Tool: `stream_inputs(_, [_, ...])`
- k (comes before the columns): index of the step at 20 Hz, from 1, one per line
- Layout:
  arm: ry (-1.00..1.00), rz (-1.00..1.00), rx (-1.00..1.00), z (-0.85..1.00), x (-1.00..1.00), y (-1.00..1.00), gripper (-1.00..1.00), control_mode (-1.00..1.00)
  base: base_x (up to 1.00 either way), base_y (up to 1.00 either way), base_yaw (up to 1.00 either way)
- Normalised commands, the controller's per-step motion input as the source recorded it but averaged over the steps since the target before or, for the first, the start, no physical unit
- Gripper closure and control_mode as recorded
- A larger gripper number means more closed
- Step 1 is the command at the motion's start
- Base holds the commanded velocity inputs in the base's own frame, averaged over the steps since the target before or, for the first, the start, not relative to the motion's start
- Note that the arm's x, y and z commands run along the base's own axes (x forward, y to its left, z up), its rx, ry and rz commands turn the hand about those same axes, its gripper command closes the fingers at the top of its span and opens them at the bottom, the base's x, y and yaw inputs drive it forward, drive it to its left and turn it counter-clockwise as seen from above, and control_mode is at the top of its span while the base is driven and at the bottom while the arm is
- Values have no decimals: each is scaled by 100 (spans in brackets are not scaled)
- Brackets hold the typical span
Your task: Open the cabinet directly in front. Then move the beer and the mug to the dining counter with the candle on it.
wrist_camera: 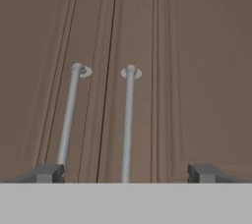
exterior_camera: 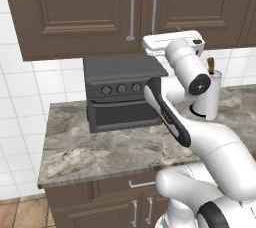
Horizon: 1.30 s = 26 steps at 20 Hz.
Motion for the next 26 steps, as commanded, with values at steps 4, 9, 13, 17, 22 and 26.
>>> stream_inputs(4, [0,-1,1,26,33,0,-100,-100,0,0,0])
stream_inputs(9, [0,-1,1,1,53,0,-100,-100,0,0,0])
stream_inputs(13, [0,0,0,0,58,0,-100,-100,0,0,0])
stream_inputs(17, [0,0,0,0,56,0,-100,-100,0,0,0])
stream_inputs(22, [0,0,0,0,50,0,-100,-100,0,0,0])
stream_inputs(26, [0,0,0,0,49,0,-100,-100,0,0,0])
